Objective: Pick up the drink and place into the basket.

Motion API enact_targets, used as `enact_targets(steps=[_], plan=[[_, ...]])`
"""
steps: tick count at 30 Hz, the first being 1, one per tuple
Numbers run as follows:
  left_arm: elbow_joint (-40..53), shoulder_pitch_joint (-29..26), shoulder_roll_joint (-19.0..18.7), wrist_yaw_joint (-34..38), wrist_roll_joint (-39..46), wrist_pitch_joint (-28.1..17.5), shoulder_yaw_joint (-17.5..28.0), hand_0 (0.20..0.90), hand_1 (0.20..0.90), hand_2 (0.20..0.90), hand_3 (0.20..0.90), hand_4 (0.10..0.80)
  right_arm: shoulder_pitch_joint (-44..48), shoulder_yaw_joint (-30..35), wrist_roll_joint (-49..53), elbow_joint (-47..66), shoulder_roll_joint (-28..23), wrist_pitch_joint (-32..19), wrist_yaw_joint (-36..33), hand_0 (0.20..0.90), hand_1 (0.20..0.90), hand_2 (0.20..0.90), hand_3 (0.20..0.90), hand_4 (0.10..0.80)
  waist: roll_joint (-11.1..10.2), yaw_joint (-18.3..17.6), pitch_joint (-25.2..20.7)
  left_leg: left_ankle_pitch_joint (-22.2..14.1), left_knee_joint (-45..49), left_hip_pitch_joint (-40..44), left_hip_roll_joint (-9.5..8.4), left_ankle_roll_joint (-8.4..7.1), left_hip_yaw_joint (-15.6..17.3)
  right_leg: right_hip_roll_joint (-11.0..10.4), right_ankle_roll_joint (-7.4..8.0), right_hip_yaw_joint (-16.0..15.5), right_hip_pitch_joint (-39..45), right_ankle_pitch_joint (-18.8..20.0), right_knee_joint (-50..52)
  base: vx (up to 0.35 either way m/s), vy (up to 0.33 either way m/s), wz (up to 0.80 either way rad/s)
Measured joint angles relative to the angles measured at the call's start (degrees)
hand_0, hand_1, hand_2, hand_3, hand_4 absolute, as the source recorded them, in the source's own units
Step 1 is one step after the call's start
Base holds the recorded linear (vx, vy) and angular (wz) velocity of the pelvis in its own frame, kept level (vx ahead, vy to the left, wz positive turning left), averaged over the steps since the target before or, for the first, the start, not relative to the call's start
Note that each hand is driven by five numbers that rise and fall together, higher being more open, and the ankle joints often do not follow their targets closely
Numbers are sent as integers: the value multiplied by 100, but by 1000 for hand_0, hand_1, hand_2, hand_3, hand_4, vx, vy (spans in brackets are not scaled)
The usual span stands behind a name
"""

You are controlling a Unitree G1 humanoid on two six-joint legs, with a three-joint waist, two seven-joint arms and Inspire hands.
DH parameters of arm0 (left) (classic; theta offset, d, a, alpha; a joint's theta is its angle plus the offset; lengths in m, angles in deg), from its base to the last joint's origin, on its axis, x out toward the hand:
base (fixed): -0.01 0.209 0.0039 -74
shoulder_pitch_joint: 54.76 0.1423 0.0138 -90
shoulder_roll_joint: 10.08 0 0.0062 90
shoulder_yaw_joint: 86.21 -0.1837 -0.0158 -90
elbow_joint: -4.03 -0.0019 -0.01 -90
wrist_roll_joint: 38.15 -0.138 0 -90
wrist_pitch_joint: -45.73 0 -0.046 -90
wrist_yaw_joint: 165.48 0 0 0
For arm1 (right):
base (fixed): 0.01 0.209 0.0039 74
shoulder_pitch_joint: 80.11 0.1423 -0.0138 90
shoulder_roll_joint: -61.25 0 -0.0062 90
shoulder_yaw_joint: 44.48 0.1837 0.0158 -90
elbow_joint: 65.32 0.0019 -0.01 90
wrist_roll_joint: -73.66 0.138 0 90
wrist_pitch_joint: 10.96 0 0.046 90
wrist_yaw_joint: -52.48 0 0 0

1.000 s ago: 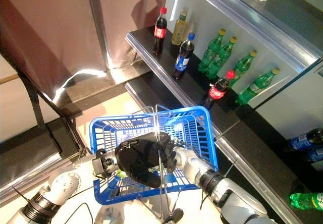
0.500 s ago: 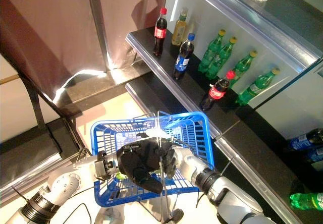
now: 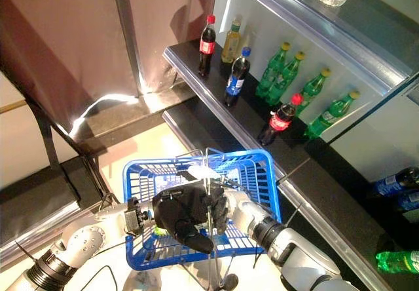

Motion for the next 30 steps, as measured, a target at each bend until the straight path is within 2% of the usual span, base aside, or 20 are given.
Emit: enact_targets(steps=[4, 9, 14, 16, 19, 26, 30], plan=[[0, 2, -42, 182, -88, -44, 17, 300, 300, 300, 200, 100, -104, 131, 117, 236, -62, -1, -37, 900, 900, 900, 900, 800, 18, -12, -22, -5, -1, 4, 0, 7, 14, 0, 0, 11, -5, 0, 0, 0, 0, 0], [0, 126, -237, 454, -146, -386, 230, 300, 300, 300, 200, 100, -536, 533, 324, 911, -220, -34, -209, 900, 900, 900, 900, 800, 19, -57, -22, -11, -9, 3, -6, 16, 40, -6, 5, 34, -30, 3, 1, 0, 0, 0], [0, 641, -210, 706, -147, -747, 746, 300, 300, 300, 200, 100, -961, 1013, 501, 1352, -258, -139, -427, 900, 900, 900, 900, 800, 19, -220, -23, -15, -15, 13, -6, 22, 78, -6, 7, 67, -51, 5, 1, -5, 3, -3], [0, 886, -206, 726, -147, -850, 917, 300, 300, 300, 200, 100, -1148, 1230, 536, 1526, -266, -180, -523, 900, 900, 900, 900, 800, 20, -269, -23, -23, -20, 41, -6, 32, 177, -6, 9, 173, -100, 17, 1, -14, 4, -19], [-1, 1083, -188, 905, -147, -921, 1019, 300, 300, 300, 200, 100, -1425, 1467, 673, 1688, -270, -280, -631, 900, 900, 900, 900, 800, 23, -348, -25, -26, -27, 69, -6, 37, 227, -5, 9, 222, -112, 24, 1, -15, 14, -11], [-167, 1738, 114, 1246, -148, -1146, 1643, 300, 300, 300, 200, 100, -2305, 2134, 969, 2116, -306, -607, -761, 900, 900, 900, 900, 800, 46, -547, -72, -58, -118, 224, -6, 60, 536, -2, 11, 508, -218, 47, 1, -7, 11, -20], [-520, 2125, 392, 1453, -148, -1365, 2119, 300, 300, 300, 200, 100, -2844, 2654, 1110, 2224, -351, -848, -760, 900, 900, 900, 900, 800, 83, -864, -96, -62, -171, 303, -6, 66, 677, 4, 25, 614, -241, 56, 2, -7, 17, -13]])
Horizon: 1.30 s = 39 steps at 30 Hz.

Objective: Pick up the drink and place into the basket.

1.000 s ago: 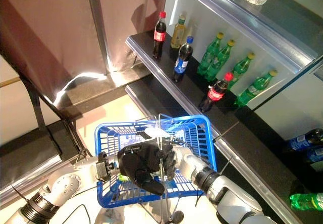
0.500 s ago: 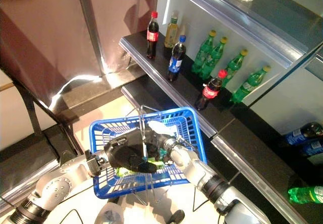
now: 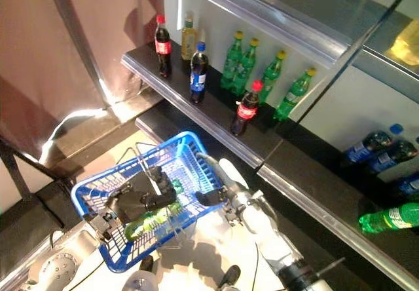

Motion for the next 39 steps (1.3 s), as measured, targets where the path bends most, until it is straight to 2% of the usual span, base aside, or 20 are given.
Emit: enact_targets(steps=[2, 6, 8, 16, 21, 28, 39], plan=[[-193, 169, 93, 69, 0, -41, 137, 300, 300, 300, 200, 100, -172, 177, 73, -3, -93, -56, 0, 900, 900, 900, 900, 800, 19, -86, -22, -7, -73, 115, 1, 12, 147, 4, 3, 77, 1, 2, -1, -4, 2, -28], [-542, 245, 124, 241, 0, -255, 175, 300, 300, 300, 200, 100, -447, 565, 172, -9, -122, -170, -14, 900, 900, 900, 900, 800, 26, -266, -29, -8, -93, 131, 9, 12, 232, 18, -3, 187, -51, 7, 0, -8, -9, -11], [-685, 252, 264, 341, 0, -289, 254, 300, 300, 300, 200, 100, -548, 646, 294, -27, -121, -224, -48, 900, 900, 900, 900, 800, 29, -319, -31, -6, -105, 135, 16, 11, 275, 29, -5, 202, -85, 24, 0, -7, -29, -10], [-1171, 288, 447, 696, -3, -594, 403, 300, 300, 300, 200, 100, -794, 899, 568, -608, 161, -423, -320, 900, 900, 900, 900, 800, 74, -548, -111, -7, -125, 220, 40, 11, 471, 63, -4, 319, -78, 24, 0, 3, -21, -6], [-1945, 282, 780, 892, -54, -670, 442, 300, 300, 300, 200, 100, -905, 1036, 839, -1342, 284, -449, -490, 900, 900, 900, 900, 800, 193, -725, -225, -16, -133, 298, 50, 11, 541, 88, -7, 365, -59, 25, -1, 9, -11, -7], [-3065, 271, 1011, 1090, -274, -693, 535, 300, 300, 300, 200, 100, -1056, 1192, 1138, -2268, 570, -450, -697, 900, 900, 900, 900, 800, 175, -814, -384, -43, -134, 314, 72, 33, 624, 118, -30, 467, -70, 0, -4, 2, -7, -5], [-5207, 193, 1084, 1303, -826, -898, 653, 300, 300, 300, 200, 100, -1221, 1203, 1257, -3978, 736, -565, -733, 900, 900, 900, 900, 800, 88, -874, -739, -72, -155, 398, 74, 68, 740, 125, -26, 506, -55, -52, -39, 6, 0, -3]])
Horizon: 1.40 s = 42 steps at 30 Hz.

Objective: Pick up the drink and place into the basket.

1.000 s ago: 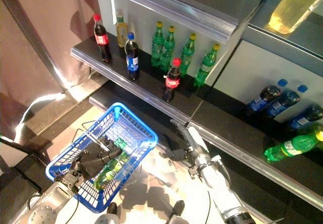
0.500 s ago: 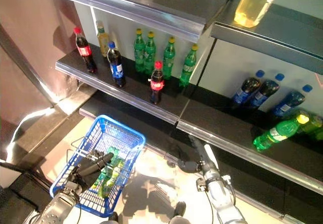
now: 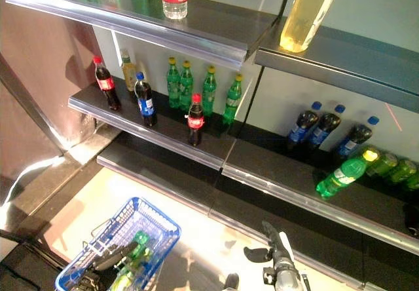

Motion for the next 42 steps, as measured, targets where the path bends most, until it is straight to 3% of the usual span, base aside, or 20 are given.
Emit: enact_targets(steps=[4, 10, 16, 24, 34, 38, 40, 41, 42], plan=[[-517, -137, 87, 74, -66, -106, 215, 300, 300, 300, 200, 100, -9, 74, 95, -664, 121, -51, 131, 900, 900, 900, 900, 800, -26, 7, -158, -13, -21, 3, 10, 21, 9, 4, 6, 0, 4, -8, -1, 0, 0, 0], [-1624, -381, 109, -78, -111, -288, 589, 300, 300, 300, 200, 100, 76, 457, 1246, -2010, 342, -163, 1208, 900, 900, 900, 900, 800, 35, 22, -318, -20, -15, 11, 40, 11, 8, 26, 10, -7, 37, -37, 0, 2, -7, 3], [-2376, -529, 100, -452, -349, -286, 581, 300, 300, 300, 200, 100, -6, 626, 1815, -2531, 384, 37, 1906, 900, 900, 900, 900, 800, 149, 8, -562, -63, -22, 88, 40, -37, 33, 33, 21, 6, 90, -55, 1, -4, 1, -3], [-2502, -618, 71, -1056, -299, 21, 548, 300, 300, 300, 200, 100, -32, 748, 1971, -2683, 388, 187, 2304, 900, 900, 900, 900, 800, 126, -19, -604, -69, -22, 89, 41, -36, 46, 38, 21, 23, 80, -55, 1, 0, 0, 0], [-2492, -819, 8, -1152, -151, 267, 167, 300, 300, 300, 200, 100, 20, 681, 1965, -2621, 386, 191, 2334, 900, 900, 900, 900, 800, 172, -66, -573, -80, 9, 87, 119, -45, 54, 145, 9, 147, 50, -90, 37, -54, -132, -2], [-2440, -832, 65, -1151, 116, 220, 29, 300, 300, 300, 200, 100, 177, 513, 1963, -2490, 364, 191, 2332, 900, 900, 900, 900, 800, 365, -106, -446, -87, 20, 46, 329, -58, 36, 308, -76, 133, -68, -206, 212, -204, -121, -1], [-2339, -948, 152, -1152, 261, 130, -123, 300, 300, 300, 200, 100, 380, 438, 1952, -2382, 288, 191, 2330, 900, 900, 900, 900, 800, 561, -63, -279, -76, 155, -227, 433, -72, -14, 334, -146, 133, -456, -442, 700, -214, -25, 17], [-2334, -1132, 254, -1152, 309, 71, -177, 300, 300, 300, 200, 100, 549, 442, 1957, -2372, 194, 190, 2319, 900, 900, 900, 900, 800, 704, -36, -58, 3, 361, -441, 504, -137, 2, 326, -196, 54, -527, -523, 821, -156, -42, 79], [-2334, -1357, 325, -1152, 304, 61, -310, 300, 300, 300, 200, 100, 672, 466, 1967, -2370, 86, 189, 2285, 900, 900, 900, 900, 800, 812, -97, 170, 227, 437, -659, 507, -57, 79, 244, -197, -212, -433, -536, 797, -102, -43, 123]])
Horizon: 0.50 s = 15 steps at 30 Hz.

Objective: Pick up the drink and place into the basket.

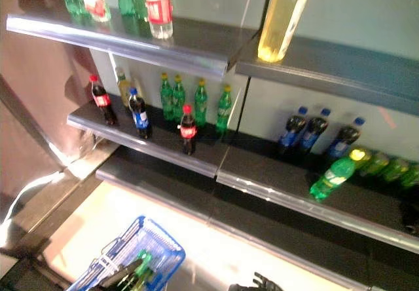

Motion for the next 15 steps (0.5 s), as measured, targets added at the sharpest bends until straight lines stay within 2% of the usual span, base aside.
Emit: enact_targets(steps=[1, 2, 3, 5, 6, 8, 10, 11, 13, 15], plan=[[28, -160, 62, -23, -10, 50, -42, 300, 300, 300, 200, 100, 45, 15, 4, 0, -93, 0, -44, 900, 900, 900, 900, 800, 93, -58, 157, 187, -65, -66, -27, 257, 196, -76, -25, -144, 85, -51, -21, -6, -19, 162], [114, -291, 188, -45, -24, 127, -34, 300, 300, 300, 200, 100, 52, 86, 5, -4, -200, -3, -74, 900, 900, 900, 900, 800, 159, -106, 376, 395, -218, -28, -28, 584, 550, -139, -26, -316, 255, -91, -106, 33, 18, 128], [188, -319, 244, -54, -27, 151, -25, 300, 300, 300, 200, 100, 50, 99, 4, -7, -253, -2, -75, 900, 900, 900, 900, 800, 224, -134, 418, 407, -250, -17, -15, 655, 765, -135, -19, -391, 332, -100, -145, -5, 48, 105], [257, -116, 342, -165, -58, 190, 0, 300, 300, 300, 200, 100, 25, 184, -1, -27, -337, -70, -64, 900, 900, 900, 900, 800, 303, -212, 439, 278, -225, 108, 87, 843, 1601, -149, 17, -630, 573, -137, -231, 31, 103, 71], [262, -59, 331, -183, -168, 191, 0, 300, 300, 300, 200, 100, -6, 246, -4, -26, -348, -147, -56, 900, 900, 900, 900, 800, 292, -221, 441, 260, -222, 176, 121, 816, 1774, -166, 39, -712, 685, -159, -245, 74, 148, 49], [289, -39, 303, -189, -277, 197, 2, 300, 300, 300, 200, 100, -77, 307, -11, -33, -374, -243, -45, 900, 900, 900, 900, 800, 228, -203, 394, 253, -204, 175, 92, 774, 1815, -188, 102, -764, 784, -158, -270, 102, 171, 23], [300, 16, 238, -212, -354, 212, 4, 300, 300, 300, 200, 100, -131, 308, -17, -43, -378, -269, 7, 900, 900, 900, 900, 800, 151, -205, 294, 315, -173, 174, 52, 602, 1820, -216, 178, -785, 847, -136, -303, 138, 268, 10], [296, 31, 221, -213, -383, 217, 4, 300, 300, 300, 200, 100, -189, 310, -18, -42, -374, -294, 30, 900, 900, 900, 900, 800, 85, -211, 238, 350, -150, 186, 23, 431, 1824, -247, 241, -857, 927, -115, -365, 174, 370, 21], [280, 163, 208, -269, -419, 206, 30, 300, 300, 300, 200, 100, -385, 310, -37, -86, -321, -295, 34, 900, 900, 900, 900, 800, -154, -197, 74, 406, -287, 311, -184, 120, 1792, -366, 431, -933, 1130, 3, -625, 186, 387, 25], [277, 235, 125, -372, -412, 192, 119, 300, 300, 300, 200, 100, -463, 314, -131, -100, -189, -295, 35, 900, 900, 900, 900, 800, -398, -178, -78, 394, -409, 357, -365, 139, 1768, -494, 504, -957, 1160, 73, -666, 200, 355, 15]])
